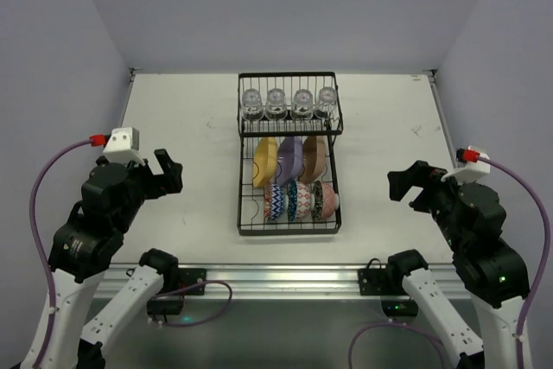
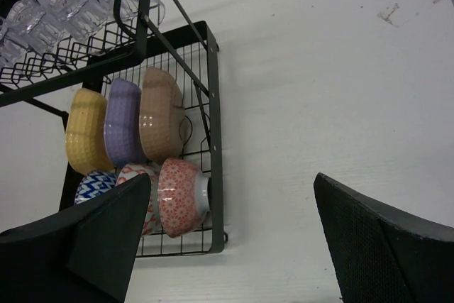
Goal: Unload the mixed dishes from the dish rack
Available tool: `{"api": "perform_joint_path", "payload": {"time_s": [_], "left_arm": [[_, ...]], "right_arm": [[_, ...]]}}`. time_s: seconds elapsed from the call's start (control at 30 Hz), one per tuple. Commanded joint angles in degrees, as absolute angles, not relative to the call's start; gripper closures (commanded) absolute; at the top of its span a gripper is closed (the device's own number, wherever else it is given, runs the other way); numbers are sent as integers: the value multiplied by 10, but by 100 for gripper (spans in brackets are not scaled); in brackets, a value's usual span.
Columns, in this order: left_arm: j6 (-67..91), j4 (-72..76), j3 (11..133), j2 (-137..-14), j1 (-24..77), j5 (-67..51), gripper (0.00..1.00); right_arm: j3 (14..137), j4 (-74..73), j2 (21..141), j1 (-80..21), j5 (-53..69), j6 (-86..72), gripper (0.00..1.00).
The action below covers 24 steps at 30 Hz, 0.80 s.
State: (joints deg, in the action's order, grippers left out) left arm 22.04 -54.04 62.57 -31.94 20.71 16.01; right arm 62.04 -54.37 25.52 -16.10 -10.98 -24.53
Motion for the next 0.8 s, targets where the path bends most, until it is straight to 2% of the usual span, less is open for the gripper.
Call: {"api": "perform_joint_path", "payload": {"time_s": [0.0,0.27,0.4,0.57,0.77], "left_arm": [[240,-507,613,-316,210,140,0],[288,-435,541,-265,210,75,0],[308,-379,511,-255,210,-15,0],[351,-317,481,-300,210,-144,0],[433,-147,404,-355,210,-295,0]], "right_arm": [[615,-518,269,-159,-116,-251,1],[608,-508,270,-159,-60,-246,1],[595,-481,254,-159,-12,-250,1],[585,-470,236,-159,-4,-269,1],[570,-468,219,-159,23,-281,1]]}}
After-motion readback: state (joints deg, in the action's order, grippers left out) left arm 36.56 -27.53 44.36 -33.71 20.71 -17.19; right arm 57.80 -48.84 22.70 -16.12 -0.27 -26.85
